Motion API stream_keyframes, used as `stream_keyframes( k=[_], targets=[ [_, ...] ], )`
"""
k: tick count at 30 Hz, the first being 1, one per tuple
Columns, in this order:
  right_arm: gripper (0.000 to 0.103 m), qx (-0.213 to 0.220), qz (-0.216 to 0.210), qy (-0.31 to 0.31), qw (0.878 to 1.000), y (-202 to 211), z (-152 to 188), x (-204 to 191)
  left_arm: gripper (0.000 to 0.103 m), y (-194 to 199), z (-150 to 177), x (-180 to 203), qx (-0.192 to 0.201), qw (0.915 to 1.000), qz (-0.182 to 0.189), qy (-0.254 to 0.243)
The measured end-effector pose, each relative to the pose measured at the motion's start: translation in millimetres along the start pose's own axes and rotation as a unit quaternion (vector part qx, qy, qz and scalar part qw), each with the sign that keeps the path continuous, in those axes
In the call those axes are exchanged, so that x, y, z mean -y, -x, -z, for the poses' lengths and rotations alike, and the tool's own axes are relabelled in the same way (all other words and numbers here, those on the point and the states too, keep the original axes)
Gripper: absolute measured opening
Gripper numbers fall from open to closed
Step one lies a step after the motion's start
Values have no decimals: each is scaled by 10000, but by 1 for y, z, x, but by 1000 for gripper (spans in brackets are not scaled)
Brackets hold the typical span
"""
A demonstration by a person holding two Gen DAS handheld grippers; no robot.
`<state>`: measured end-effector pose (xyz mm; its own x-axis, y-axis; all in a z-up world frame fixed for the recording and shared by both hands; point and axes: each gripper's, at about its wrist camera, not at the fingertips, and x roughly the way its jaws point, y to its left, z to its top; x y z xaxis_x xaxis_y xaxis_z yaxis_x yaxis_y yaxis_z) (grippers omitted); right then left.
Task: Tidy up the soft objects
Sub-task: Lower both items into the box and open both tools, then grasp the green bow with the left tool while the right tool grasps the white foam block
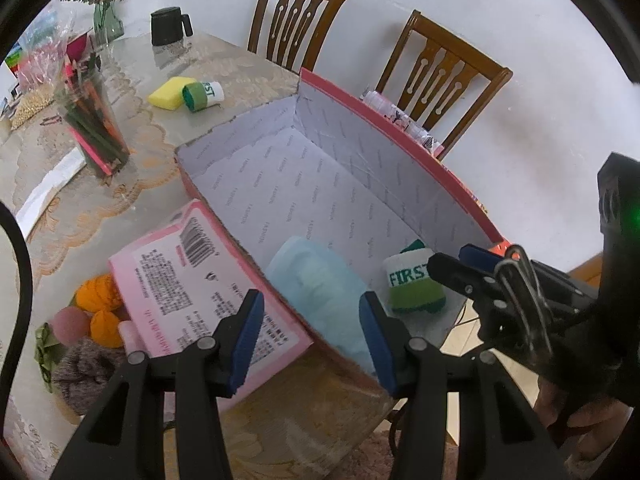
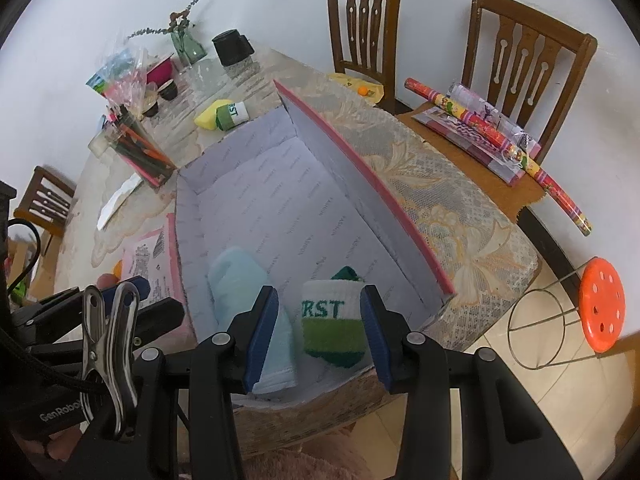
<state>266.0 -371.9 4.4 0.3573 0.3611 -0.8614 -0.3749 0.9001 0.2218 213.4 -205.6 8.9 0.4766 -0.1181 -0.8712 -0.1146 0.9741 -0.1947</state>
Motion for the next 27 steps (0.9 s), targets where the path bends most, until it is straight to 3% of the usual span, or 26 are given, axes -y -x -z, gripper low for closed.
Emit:
stream_keyframes(
  k=[27],
  targets=[
    [44, 167, 50, -146, 9997, 31, 47, -95, 52, 72, 46, -87, 167, 9997, -192, -43]
  ],
)
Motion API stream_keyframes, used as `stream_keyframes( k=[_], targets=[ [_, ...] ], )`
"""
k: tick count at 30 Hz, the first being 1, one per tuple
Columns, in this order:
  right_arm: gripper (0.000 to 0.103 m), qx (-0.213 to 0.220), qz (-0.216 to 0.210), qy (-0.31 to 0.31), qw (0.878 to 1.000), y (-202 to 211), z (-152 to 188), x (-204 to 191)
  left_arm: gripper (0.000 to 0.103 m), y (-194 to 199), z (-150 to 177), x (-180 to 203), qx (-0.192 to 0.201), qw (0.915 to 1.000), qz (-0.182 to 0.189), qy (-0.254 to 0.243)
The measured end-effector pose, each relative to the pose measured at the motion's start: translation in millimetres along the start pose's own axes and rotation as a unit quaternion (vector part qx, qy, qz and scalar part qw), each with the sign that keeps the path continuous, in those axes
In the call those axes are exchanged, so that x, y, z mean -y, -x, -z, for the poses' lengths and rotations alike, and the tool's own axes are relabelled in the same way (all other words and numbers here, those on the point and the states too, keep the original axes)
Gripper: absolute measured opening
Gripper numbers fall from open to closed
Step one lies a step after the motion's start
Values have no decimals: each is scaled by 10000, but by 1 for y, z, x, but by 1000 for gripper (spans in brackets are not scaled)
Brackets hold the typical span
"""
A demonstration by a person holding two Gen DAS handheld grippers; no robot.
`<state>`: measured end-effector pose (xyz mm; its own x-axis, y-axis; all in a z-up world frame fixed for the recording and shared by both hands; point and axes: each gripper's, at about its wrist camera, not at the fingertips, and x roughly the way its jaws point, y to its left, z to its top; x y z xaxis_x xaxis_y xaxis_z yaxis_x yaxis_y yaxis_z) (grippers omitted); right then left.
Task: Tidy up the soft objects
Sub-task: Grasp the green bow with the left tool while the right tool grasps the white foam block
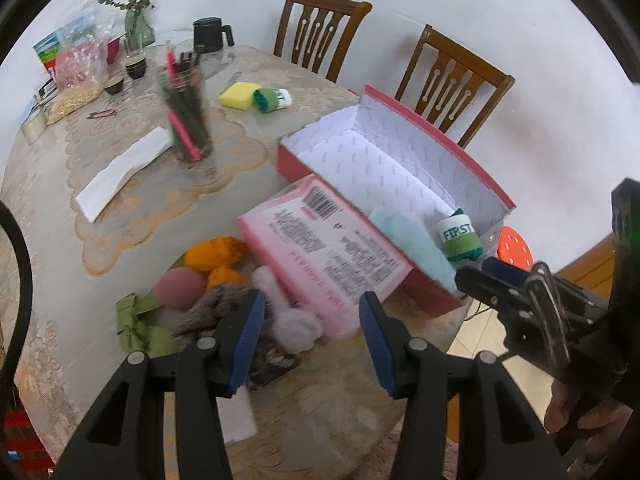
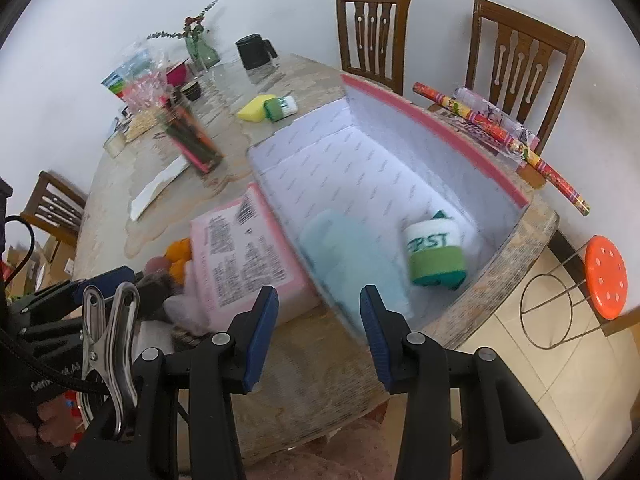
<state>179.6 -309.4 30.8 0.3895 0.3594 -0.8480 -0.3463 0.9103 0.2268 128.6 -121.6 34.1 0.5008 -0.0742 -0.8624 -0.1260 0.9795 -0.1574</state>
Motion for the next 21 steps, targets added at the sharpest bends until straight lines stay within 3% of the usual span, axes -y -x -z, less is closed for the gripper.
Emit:
stream_keyframes(
  k=[21],
  targets=[
    [44, -89, -34, 358, 9993, 7, 44, -84, 52, 25, 28, -105, 92, 9980, -314, 545]
  ],
)
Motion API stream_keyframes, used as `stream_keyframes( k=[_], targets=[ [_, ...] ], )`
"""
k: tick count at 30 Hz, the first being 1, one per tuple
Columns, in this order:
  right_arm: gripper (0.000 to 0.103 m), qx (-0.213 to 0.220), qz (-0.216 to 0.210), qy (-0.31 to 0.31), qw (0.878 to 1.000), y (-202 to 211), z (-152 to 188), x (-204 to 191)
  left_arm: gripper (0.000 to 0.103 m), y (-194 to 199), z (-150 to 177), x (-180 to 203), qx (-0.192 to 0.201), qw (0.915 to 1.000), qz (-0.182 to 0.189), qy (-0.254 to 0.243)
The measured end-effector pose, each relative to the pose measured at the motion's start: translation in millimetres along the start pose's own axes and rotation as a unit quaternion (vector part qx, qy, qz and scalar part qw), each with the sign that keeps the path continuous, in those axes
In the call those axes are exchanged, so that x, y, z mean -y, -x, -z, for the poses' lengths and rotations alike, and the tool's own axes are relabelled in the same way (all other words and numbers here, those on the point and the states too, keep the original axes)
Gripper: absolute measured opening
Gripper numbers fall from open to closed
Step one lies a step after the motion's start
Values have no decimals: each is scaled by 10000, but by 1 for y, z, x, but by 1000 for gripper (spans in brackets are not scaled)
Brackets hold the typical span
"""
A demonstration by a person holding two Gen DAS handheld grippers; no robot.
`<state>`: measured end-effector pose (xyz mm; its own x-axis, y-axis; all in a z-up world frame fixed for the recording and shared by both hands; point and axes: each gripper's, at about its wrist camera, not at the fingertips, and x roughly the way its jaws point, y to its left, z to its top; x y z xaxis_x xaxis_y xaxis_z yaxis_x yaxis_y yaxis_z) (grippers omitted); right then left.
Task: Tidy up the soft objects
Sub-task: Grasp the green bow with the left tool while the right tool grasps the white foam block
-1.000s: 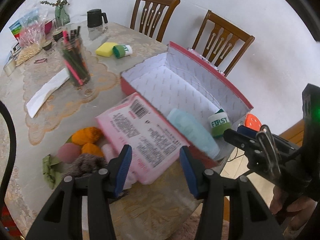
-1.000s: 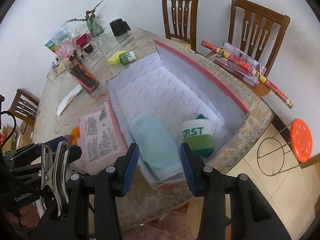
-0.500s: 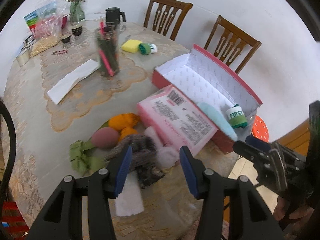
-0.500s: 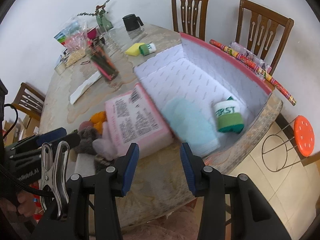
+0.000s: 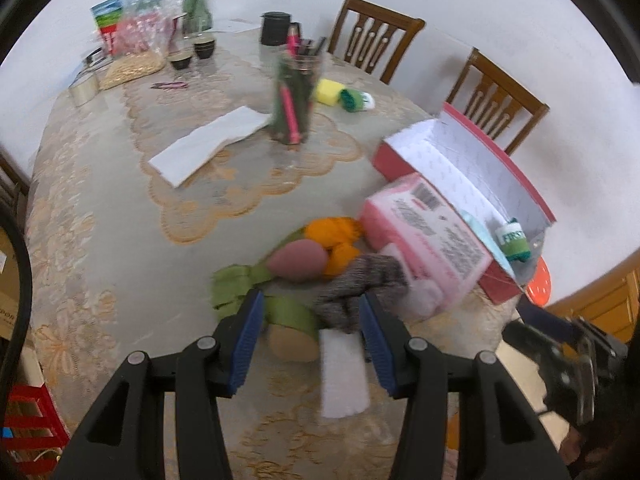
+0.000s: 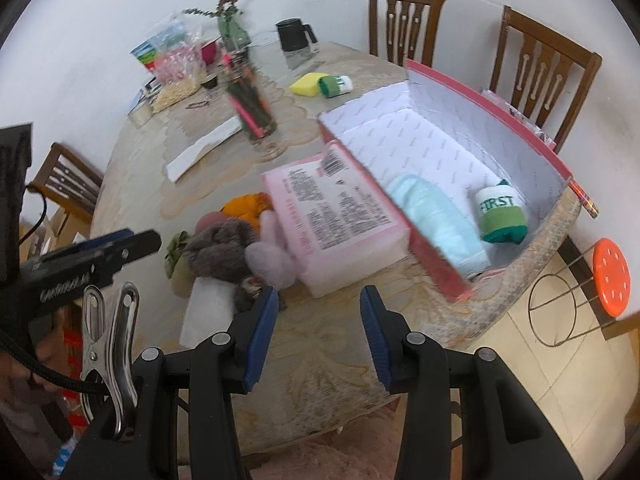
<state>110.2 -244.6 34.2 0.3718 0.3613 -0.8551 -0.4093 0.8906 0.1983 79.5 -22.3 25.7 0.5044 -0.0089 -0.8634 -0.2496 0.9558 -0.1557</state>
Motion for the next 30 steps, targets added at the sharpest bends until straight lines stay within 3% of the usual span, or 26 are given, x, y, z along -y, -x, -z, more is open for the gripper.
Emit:
stream_keyframes(
  k=[14, 23, 30],
  targets=[
    [44, -272, -182, 646, 9974, -13, 18, -54, 52, -37, 1, -58, -331, 9985, -183, 393],
    [44, -453, -503, 776, 9947, -33, 17, -81, 52, -72, 3, -67, -615, 9964, -240, 526],
    [44, -740, -524, 925, 9916, -61, 24, -95, 52, -83, 4, -66, -687, 9961, -269, 489]
  ],
)
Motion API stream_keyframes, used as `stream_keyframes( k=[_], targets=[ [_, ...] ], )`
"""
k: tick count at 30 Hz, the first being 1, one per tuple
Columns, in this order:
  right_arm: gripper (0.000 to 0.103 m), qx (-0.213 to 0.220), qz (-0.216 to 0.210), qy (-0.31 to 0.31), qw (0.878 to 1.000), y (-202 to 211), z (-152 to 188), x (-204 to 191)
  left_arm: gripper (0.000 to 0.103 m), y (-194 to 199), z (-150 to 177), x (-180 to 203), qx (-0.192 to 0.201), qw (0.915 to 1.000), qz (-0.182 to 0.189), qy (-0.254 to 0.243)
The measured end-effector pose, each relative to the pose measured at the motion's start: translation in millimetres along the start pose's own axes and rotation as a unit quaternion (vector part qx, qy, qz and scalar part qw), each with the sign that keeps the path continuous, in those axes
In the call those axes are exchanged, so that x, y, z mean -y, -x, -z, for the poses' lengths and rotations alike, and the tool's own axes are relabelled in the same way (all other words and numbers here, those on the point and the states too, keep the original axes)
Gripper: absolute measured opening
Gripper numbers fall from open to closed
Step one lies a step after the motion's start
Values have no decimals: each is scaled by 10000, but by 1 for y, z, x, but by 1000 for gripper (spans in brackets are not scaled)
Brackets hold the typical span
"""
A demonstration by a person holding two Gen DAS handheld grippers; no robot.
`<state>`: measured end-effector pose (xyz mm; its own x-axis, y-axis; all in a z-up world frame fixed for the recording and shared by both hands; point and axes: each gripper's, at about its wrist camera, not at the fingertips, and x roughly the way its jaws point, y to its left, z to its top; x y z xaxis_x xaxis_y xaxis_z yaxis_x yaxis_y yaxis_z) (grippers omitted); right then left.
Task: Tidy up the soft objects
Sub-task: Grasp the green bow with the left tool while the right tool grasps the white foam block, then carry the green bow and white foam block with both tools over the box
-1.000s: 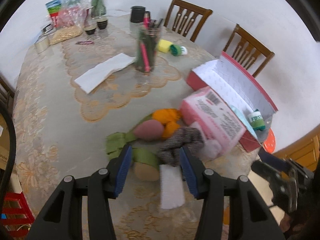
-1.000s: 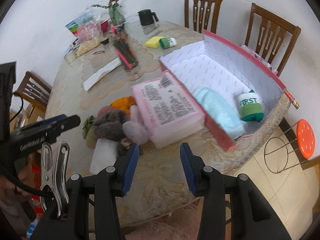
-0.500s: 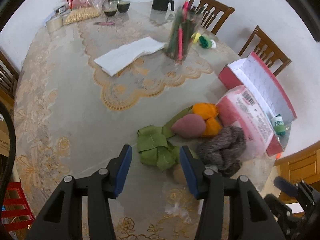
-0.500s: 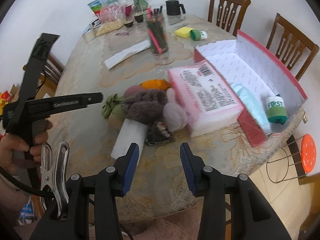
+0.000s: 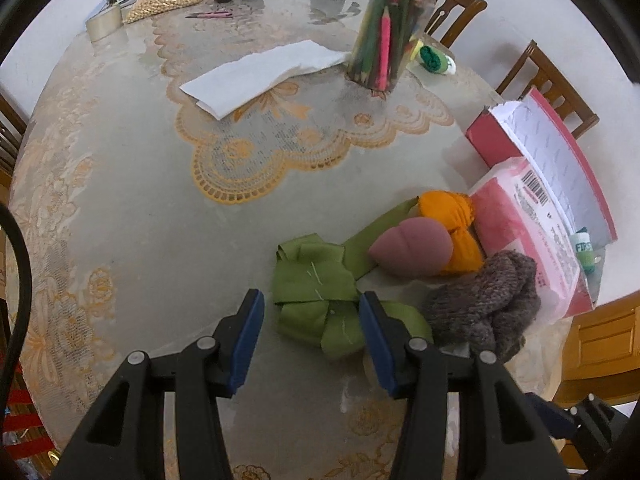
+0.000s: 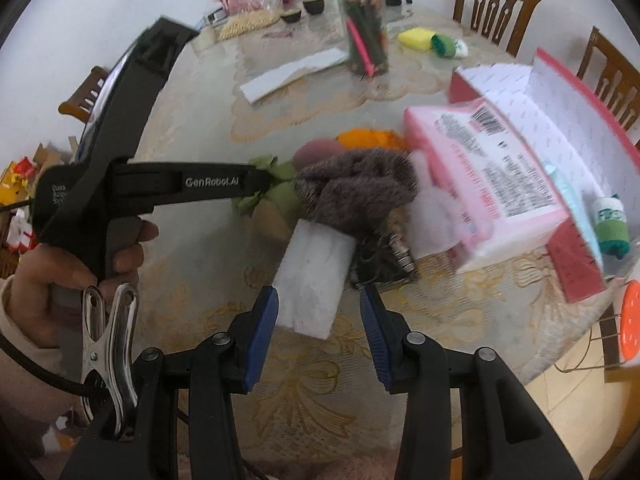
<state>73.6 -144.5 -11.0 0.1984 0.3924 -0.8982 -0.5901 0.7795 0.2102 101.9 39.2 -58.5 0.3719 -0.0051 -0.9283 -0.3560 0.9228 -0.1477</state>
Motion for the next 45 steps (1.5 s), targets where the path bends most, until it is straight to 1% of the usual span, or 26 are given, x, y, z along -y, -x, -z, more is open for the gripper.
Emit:
stream_keyframes(
  k=[9, 10, 11, 12, 14, 17, 20, 21, 24, 26, 27, 29, 32, 35, 40, 45],
  targets=[
    [44, -230, -87, 15, 9997, -24, -2, -6, 52, -11, -2, -2, 18, 10000, -54, -23],
    [44, -243, -93, 29, 9997, -26, -2, -7, 50, -11, -2, -3, 51, 10000, -49, -22],
    [44, -263, -93, 42, 9996, -28, -2, -8, 45, -12, -2, -2, 72, 10000, -27, -32],
    [44, -277, -98, 49, 9996, -30, -2, -8, 42, -11, -2, -2, 100, 9999, -17, -50],
    [44, -323, -118, 41, 9994, -33, 0, -7, 29, -12, -2, -1, 135, 9999, 9, -107],
    [44, -406, -149, -16, 9991, -39, 0, -4, 21, -12, 0, 0, 160, 9998, 79, -125],
    [44, -442, -191, -58, 9988, -42, 2, -2, 15, -8, 2, -3, 249, 9995, 182, -9],
    [44, -436, -207, -65, 9988, -42, 2, -1, 15, -5, 3, -4, 292, 9993, 229, 24],
    [37, -409, -203, -54, 9989, -41, 7, 1, 14, 6, 4, -5, 440, 9987, 261, 33],
    [29, -380, -154, -6, 9992, -41, 11, 1, 14, 13, 4, -6, 514, 9982, 301, 70],
    [26, -369, -116, 26, 9992, -40, 12, 1, 13, 16, 4, -6, 535, 9980, 327, 91],
    [19, -338, -95, 82, 9993, -37, 14, 1, 13, 23, 6, -6, 572, 9976, 382, 110],
    [15, -253, -129, 131, 9995, -30, 16, -1, 13, 33, 8, -6, 655, 9970, 407, 103],
    [14, -192, -243, 181, 9994, -22, 19, -5, 13, 41, 10, -7, 694, 9967, 413, 112],
    [13, -18, -478, 347, 9982, -7, 21, -17, 13, 55, 14, -12, 816, 9957, 402, 178],
    [13, 136, -591, 522, 9968, 2, 19, -29, 13, 72, 16, -15, 981, 9944, 351, 201]
  ],
)
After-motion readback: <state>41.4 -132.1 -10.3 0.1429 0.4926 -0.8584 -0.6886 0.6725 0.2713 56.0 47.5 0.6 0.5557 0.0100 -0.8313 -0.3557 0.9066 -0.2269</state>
